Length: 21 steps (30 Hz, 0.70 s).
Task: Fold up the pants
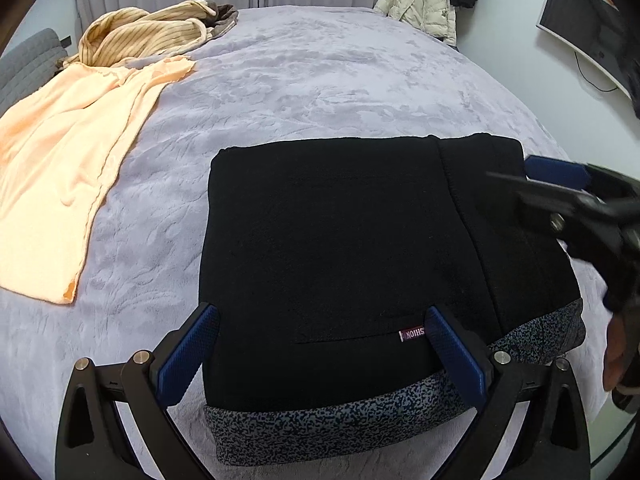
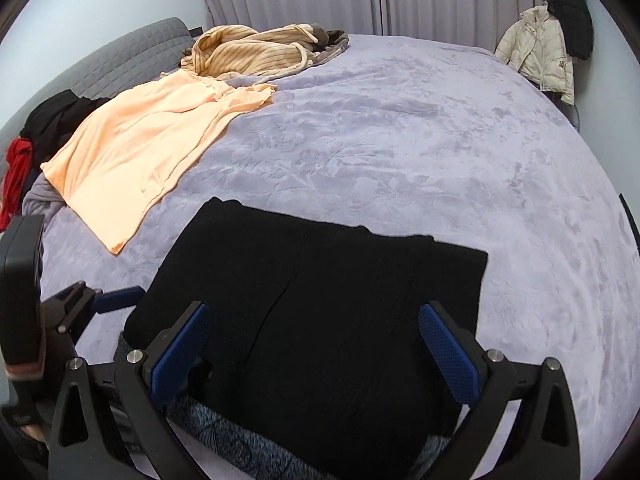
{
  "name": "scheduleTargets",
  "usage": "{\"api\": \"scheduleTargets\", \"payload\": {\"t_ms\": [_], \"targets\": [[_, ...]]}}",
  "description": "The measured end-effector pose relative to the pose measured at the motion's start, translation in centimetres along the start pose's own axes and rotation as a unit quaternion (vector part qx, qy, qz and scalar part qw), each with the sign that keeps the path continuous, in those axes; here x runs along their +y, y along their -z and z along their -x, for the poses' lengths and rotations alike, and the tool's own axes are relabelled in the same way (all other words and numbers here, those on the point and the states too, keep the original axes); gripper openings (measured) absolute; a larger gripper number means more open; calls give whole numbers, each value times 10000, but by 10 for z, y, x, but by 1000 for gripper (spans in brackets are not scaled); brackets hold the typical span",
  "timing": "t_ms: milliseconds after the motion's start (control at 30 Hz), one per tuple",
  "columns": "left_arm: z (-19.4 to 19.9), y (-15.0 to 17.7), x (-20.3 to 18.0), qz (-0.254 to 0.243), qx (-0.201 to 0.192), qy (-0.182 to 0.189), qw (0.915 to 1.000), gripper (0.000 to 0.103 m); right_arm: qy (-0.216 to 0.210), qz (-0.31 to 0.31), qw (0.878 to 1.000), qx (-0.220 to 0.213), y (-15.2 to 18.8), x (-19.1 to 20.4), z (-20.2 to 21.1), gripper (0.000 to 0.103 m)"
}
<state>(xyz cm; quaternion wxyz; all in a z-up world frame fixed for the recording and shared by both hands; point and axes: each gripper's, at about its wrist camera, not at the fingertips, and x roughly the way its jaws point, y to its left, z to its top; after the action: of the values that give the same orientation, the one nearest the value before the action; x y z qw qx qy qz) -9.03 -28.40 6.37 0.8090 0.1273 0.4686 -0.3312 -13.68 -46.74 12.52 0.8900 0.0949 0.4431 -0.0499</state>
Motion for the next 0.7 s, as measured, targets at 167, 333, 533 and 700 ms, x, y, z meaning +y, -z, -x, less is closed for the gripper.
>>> {"api": "scheduleTargets", "payload": {"t_ms": [167, 333, 533, 700], "targets": [[-6, -6, -4, -15, 28, -76, 10000, 103, 383, 42, 9978, 541, -23, -13, -53, 103], [-7, -9, -7, -114, 104, -97, 9998, 103, 447, 34, 9965, 699, -18, -16, -56, 103], [6, -6, 0, 115, 146, -83, 9998, 102, 684, -504, 9963, -134, 7, -20, 9, 103], [16, -3, -3, 70, 95, -58, 9999, 103, 894, -586, 9937, -351, 28, -11, 43, 103]]}}
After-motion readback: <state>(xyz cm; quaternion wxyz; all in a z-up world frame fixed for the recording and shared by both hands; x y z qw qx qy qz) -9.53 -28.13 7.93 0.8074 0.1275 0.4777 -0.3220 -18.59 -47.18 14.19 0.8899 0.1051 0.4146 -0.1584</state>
